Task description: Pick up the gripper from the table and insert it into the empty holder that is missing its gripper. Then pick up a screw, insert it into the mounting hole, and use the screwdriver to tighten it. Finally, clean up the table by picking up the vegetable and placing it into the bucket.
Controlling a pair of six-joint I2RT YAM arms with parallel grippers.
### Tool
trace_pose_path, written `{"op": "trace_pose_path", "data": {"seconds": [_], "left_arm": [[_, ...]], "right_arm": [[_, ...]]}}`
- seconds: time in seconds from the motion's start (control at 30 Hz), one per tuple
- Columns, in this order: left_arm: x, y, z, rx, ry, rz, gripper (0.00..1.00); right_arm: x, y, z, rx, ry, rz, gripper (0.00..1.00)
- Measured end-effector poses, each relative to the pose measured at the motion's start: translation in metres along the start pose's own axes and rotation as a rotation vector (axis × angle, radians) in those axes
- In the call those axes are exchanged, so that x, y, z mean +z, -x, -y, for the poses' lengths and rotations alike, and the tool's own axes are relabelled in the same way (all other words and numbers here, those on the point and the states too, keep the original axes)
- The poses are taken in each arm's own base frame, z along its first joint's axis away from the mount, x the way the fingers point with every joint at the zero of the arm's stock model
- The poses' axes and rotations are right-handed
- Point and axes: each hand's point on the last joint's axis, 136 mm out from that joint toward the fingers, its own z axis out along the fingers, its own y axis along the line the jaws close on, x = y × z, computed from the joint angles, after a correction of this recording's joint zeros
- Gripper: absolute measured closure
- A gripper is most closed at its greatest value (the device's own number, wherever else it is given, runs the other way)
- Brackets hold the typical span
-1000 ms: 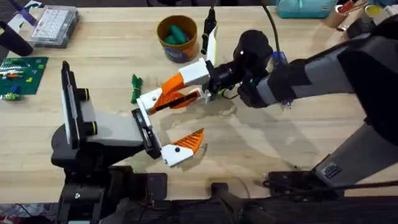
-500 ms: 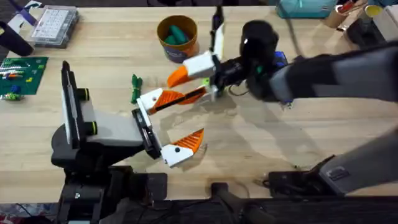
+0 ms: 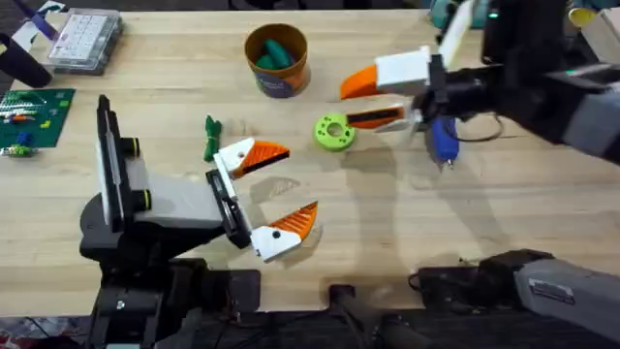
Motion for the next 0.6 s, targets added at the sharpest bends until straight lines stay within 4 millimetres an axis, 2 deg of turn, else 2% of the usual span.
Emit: {"op": "trace_pose_path", "data": {"seconds": [0.23,0.6], "left_arm": [[0.000,0.000,0.000,0.000,0.000,0.000,0.014],[0.000,0.000,0.000,0.000,0.000,0.000,0.014]], "right_arm": [[-0.028,-0.018,0.026,0.044,-0.318,-0.016,0.006],[-0.072,-0.002,0.030,-0.262,-0.832,-0.051,0.006]]}}
